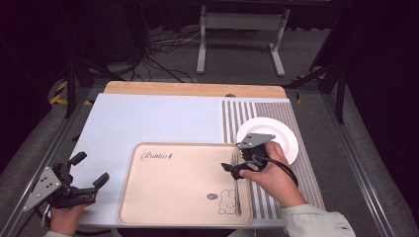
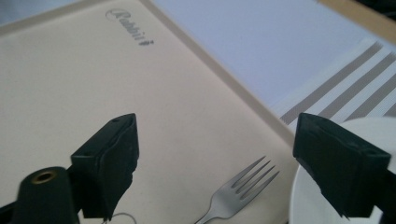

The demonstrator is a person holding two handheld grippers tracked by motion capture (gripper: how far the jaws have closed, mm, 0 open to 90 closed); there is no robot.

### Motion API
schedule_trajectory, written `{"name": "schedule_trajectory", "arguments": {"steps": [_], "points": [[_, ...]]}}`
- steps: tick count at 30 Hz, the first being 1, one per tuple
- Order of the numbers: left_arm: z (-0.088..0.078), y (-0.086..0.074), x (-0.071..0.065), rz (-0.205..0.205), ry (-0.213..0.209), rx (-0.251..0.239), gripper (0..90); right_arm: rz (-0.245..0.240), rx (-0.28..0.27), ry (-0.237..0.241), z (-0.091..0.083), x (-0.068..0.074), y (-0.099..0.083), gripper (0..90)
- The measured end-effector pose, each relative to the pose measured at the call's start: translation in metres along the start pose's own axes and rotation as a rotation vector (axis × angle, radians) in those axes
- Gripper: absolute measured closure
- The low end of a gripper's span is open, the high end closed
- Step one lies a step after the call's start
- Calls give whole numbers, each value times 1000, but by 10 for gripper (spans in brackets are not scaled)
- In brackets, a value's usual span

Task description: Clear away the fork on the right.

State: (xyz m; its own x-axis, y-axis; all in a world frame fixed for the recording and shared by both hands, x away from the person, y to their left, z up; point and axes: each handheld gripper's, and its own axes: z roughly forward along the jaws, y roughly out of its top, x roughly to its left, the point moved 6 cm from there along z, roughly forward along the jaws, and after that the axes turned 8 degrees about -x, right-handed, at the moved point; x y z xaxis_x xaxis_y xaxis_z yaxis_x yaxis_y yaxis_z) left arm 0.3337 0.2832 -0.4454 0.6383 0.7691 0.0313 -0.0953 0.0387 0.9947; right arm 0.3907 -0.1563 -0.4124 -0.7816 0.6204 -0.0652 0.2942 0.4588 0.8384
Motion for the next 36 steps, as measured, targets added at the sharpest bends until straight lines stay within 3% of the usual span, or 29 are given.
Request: {"name": "schedule_trajectory", "arguments": {"steps": [3,6,9,10,13,16,26,29,36], "points": [[0,0,0,-2,1,-2,9,-29,-80,-2,-15,-3,6,89],[0,0,0,-2,1,-2,9,-29,-115,-5,-23,-5,8,84],[0,0,0,0,1,-2,9,-32,-185,-14,-35,-9,8,81],[0,0,0,0,1,-1,9,-25,-224,-21,-42,-12,5,81],[0,0,0,1,3,-2,9,-15,-253,-32,-50,-16,1,81],[0,0,0,0,5,-3,9,15,-319,-53,-66,-24,-9,81],[2,-1,0,-7,1,3,9,62,-406,-94,-96,-40,-39,113],[2,-1,0,-6,3,3,9,88,-442,-107,-103,-44,-49,101],[2,-1,0,-8,7,0,9,98,-482,-134,-112,-52,-68,56]]}}
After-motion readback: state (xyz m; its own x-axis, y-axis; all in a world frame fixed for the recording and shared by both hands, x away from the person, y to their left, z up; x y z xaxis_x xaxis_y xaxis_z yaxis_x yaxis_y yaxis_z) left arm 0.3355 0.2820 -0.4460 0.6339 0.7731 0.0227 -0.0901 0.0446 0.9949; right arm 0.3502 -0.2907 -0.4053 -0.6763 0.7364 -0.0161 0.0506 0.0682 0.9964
